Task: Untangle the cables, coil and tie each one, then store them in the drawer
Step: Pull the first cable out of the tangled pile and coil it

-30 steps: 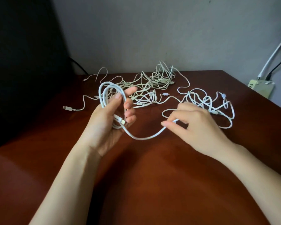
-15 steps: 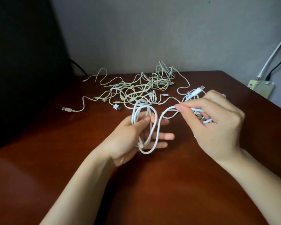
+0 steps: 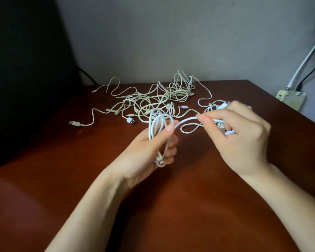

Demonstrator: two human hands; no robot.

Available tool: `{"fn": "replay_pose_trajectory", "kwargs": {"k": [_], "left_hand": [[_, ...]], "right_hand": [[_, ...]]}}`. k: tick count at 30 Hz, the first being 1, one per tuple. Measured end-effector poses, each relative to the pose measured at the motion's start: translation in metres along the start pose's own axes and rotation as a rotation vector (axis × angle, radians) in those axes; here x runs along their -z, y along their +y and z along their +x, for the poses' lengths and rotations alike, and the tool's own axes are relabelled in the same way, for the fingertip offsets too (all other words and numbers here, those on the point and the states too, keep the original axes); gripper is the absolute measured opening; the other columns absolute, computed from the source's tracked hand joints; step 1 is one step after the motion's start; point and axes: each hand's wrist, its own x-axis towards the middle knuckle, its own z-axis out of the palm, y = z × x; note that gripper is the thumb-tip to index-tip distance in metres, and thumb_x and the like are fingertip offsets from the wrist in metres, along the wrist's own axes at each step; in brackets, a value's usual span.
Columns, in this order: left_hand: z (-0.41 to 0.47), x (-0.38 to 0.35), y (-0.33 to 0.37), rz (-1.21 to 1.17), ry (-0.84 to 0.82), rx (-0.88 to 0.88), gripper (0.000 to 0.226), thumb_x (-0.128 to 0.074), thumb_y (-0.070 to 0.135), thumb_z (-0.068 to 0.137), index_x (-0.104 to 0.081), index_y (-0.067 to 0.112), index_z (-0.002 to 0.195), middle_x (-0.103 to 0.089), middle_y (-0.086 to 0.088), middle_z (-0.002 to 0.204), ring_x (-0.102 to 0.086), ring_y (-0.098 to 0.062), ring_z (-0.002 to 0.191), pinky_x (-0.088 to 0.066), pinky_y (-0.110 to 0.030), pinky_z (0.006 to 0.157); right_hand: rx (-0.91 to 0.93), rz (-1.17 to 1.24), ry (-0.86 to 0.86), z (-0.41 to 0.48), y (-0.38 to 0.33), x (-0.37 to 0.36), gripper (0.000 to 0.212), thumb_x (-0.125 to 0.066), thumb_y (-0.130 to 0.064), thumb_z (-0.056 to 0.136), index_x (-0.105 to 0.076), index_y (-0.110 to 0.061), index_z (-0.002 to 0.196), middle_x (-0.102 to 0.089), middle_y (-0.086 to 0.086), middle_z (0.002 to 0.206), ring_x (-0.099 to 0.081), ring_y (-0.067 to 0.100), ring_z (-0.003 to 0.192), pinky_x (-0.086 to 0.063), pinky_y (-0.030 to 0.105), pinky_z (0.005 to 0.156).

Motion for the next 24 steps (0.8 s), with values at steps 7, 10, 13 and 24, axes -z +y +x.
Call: {"fn": "replay_pose_trajectory", "kwargs": {"k": [7, 10, 13, 24], "left_hand": [[0.004, 0.017, 0.008, -0.026, 0.278, -0.164, 0.016, -0.040, 0.010, 0.100, -0.055, 0.009, 0.101, -0.043, 0.002, 0.062, -0.040, -0.008, 0.052, -0.036, -0.019, 0.049], [0.003, 0.021, 0.009, -0.059, 0.350, -0.192, 0.024, -0.038, 0.012, 0.101, -0.056, 0.016, 0.085, -0.042, 0.002, 0.060, -0.036, -0.007, 0.048, -0.033, -0.019, 0.046], [0.003, 0.020, 0.009, -0.041, 0.369, -0.225, 0.023, -0.038, 0.017, 0.102, -0.055, 0.017, 0.087, -0.036, 0.004, 0.059, -0.030, -0.007, 0.049, -0.024, -0.018, 0.045], [0.014, 0.007, -0.003, 0.068, 0.132, -0.098, 0.057, -0.064, 0.069, 0.062, -0.067, 0.020, 0.091, -0.032, 0.006, 0.052, -0.027, -0.008, 0.040, -0.014, -0.030, 0.047]], "right_hand": [[-0.121, 0.184, -0.310, -0.002, -0.008, 0.000, 0.021, -0.059, -0.025, 0.089, -0.072, -0.013, 0.077, -0.063, -0.003, 0.064, -0.054, 0.009, 0.057, -0.047, 0.031, 0.054], [-0.157, 0.275, -0.446, -0.002, -0.013, 0.002, 0.019, -0.057, -0.027, 0.087, -0.072, -0.016, 0.084, -0.062, -0.005, 0.062, -0.058, 0.011, 0.054, -0.050, 0.033, 0.052], [-0.185, 0.350, -0.522, -0.002, -0.021, 0.003, 0.021, -0.056, -0.030, 0.087, -0.072, -0.017, 0.089, -0.060, -0.009, 0.061, -0.056, 0.008, 0.055, -0.048, 0.027, 0.053], [-0.224, 0.408, -0.310, -0.005, -0.043, 0.000, 0.019, -0.060, -0.018, 0.087, -0.073, -0.007, 0.095, -0.053, -0.023, 0.067, -0.053, -0.013, 0.061, -0.036, 0.001, 0.063]]}}
